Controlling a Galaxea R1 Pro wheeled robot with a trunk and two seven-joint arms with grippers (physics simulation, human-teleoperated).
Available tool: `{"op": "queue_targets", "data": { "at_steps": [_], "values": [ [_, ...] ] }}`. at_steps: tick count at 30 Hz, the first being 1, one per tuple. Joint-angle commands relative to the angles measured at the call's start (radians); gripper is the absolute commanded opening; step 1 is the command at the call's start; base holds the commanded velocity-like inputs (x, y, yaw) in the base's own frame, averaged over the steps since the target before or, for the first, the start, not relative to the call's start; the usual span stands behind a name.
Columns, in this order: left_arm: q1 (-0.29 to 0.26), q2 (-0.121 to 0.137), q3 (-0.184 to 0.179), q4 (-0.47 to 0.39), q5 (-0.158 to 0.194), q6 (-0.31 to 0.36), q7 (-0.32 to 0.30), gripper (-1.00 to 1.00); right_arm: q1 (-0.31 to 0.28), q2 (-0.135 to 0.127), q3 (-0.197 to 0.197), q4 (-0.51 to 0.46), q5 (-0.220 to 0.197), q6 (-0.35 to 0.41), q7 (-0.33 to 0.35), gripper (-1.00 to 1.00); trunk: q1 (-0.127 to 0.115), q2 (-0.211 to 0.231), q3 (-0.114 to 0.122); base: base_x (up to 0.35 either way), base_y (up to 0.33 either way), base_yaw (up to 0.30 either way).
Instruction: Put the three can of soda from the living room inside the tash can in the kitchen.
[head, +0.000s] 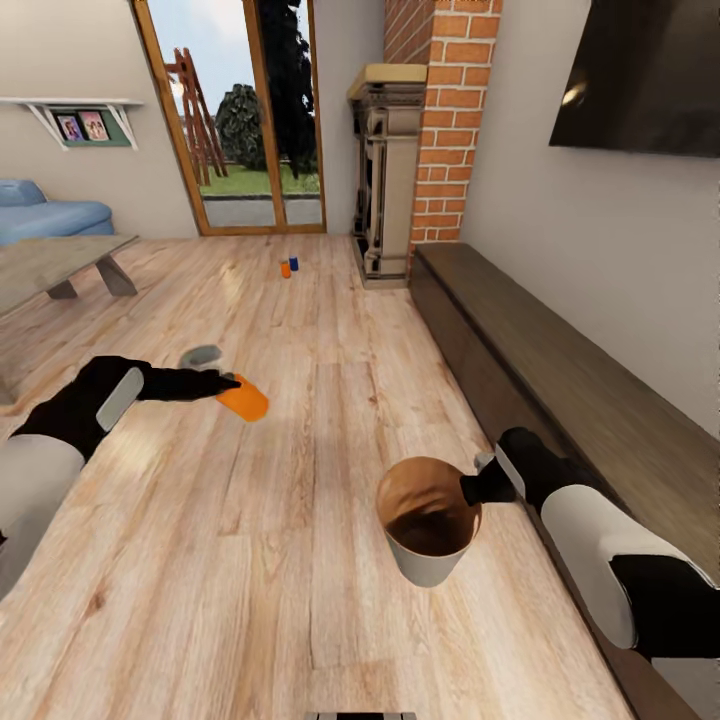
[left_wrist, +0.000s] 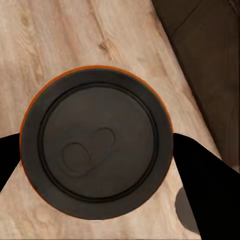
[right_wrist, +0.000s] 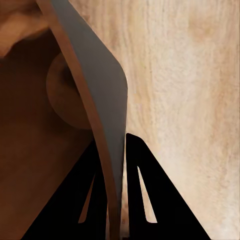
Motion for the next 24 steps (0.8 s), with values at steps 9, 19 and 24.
{"op": "queue_targets", "data": {
  "at_steps": [9, 19, 24],
  "values": [
    [-0.147, -0.038, -0.013, -0.06, -0.009, 0.203, -0.236, -1.0, -0.002, 0.062, 0.042, -0.009, -0.005, 0.001, 0.005, -1.0, -0.019, 0.035, 0.016, 0.0, 0.0, 0.0],
    [-0.152, -0.067, -0.117, -0.252, -0.005, 0.246, -0.268, -1.0, -0.003, 0.105, 0.055, -0.011, -0.007, 0.001, -0.081, -1.0, -0.019, 0.035, 0.016, 0.0, 0.0, 0.0],
    [-0.149, -0.077, -0.208, -0.315, -0.003, 0.246, -0.269, -1.0, -0.005, 0.11, 0.055, -0.011, -0.009, 0.001, -0.105, -1.0, -0.019, 0.035, 0.016, 0.0, 0.0, 0.0]
  ]
}}
